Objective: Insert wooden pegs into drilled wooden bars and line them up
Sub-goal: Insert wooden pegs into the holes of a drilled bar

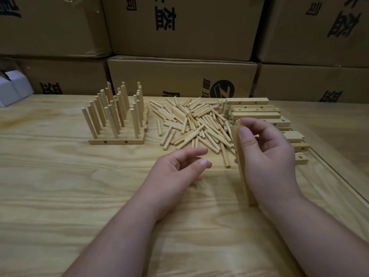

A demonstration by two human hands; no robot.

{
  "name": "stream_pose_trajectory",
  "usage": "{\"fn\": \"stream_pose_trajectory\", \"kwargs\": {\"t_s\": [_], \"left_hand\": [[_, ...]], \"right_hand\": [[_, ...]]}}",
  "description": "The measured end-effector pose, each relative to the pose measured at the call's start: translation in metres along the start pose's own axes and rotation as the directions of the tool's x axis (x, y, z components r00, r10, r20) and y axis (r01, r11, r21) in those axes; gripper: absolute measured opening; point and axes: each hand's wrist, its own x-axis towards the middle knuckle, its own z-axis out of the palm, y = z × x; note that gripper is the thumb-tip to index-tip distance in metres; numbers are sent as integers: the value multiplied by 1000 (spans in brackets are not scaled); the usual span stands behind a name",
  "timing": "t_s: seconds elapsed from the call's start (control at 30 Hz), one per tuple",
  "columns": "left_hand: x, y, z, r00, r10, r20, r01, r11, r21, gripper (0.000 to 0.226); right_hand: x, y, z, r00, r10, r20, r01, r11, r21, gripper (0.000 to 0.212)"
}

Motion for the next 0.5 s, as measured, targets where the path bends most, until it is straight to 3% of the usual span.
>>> {"fn": "stream_pose_trajectory", "kwargs": {"t_s": [0.37, 0.43, 0.5], "left_hand": [[1, -2, 1, 1000, -11, 22, 11, 1000, -17, 47], [2, -2, 2, 1000, -21, -18, 21, 1000, -1, 37], [3, -2, 1, 997, -32, -72, 31, 999, -22, 23]], "right_hand": [[-9, 7, 15, 966, 215, 142, -243, 945, 219, 12], [-9, 12, 14, 963, 216, 163, -243, 955, 170, 14], [-8, 19, 11, 971, 184, 151, -182, 983, -28, 19]]}}
